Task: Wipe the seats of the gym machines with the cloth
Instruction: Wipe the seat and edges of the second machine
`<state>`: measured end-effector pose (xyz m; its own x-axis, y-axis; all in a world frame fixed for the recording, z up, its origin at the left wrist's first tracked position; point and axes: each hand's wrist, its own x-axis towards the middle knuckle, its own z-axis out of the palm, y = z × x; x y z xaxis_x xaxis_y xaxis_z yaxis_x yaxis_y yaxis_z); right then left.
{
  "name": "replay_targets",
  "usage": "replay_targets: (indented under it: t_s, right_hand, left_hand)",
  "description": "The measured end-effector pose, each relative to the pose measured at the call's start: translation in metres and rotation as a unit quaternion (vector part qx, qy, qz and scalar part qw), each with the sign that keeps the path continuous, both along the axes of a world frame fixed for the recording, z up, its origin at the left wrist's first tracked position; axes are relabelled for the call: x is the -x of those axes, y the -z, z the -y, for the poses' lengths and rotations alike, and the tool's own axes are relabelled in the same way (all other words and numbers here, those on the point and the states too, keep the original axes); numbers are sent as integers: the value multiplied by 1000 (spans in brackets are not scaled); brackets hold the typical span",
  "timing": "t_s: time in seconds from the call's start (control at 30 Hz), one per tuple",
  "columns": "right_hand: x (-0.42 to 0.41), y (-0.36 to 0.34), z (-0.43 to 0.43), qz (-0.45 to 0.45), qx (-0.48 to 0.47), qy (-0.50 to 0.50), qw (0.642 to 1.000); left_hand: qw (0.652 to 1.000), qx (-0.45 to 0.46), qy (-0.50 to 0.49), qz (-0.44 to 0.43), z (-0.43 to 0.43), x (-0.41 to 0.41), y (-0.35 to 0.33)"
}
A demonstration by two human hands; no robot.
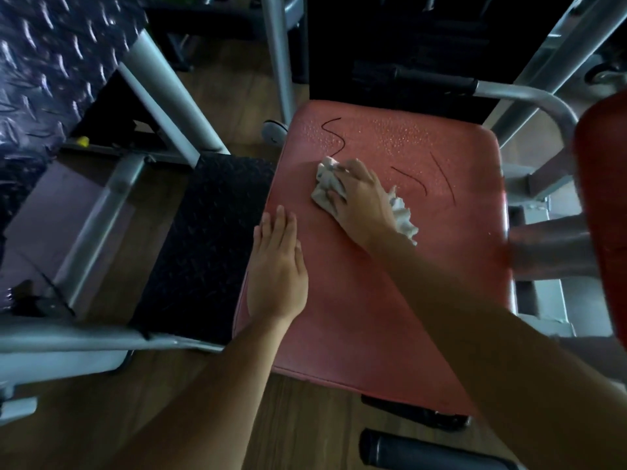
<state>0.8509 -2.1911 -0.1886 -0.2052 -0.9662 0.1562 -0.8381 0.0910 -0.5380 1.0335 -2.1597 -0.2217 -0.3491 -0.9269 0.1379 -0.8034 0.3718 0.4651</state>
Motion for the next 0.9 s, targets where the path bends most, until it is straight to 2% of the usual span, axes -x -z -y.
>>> replay_targets:
  t_s: [0.1,0.2,0.33,0.47,0.6,0.67,0.73,0.83,0.9]
  right_hand:
    - [8,11,-50,-64,20,-41,997]
    - [15,18,-90,-78,52,-75,993]
    - [16,15,-46,-95,74,-28,992]
    - [11,11,-8,-76,31,38,996]
    - [2,15,-69,-107,48,-117,986]
    - [12,16,-86,-100,38,-154,982]
    - [20,19,-75,-107,34,-118,987]
    - [13,15,-38,-67,22,53,996]
    - [-3,14,-23,-61,-5,109,992]
  left_hand:
    - [1000,2,2,4,0,1,-1]
    - [1000,4,6,7,-1,0,0]
    - [1000,-2,2,3,-2,1,-1]
    - [1000,-5,1,-2,-1,1,-3]
    - [1000,-2,4,-4,-1,1,-2]
    - [1000,-3,6,-5,-1,1,-1]
    - [1000,-3,3,-13,-1,2,-2]
    - [999,-4,-7,-46,-2,2,-2]
    - [997,-1,-14,-82,0,3,-1]
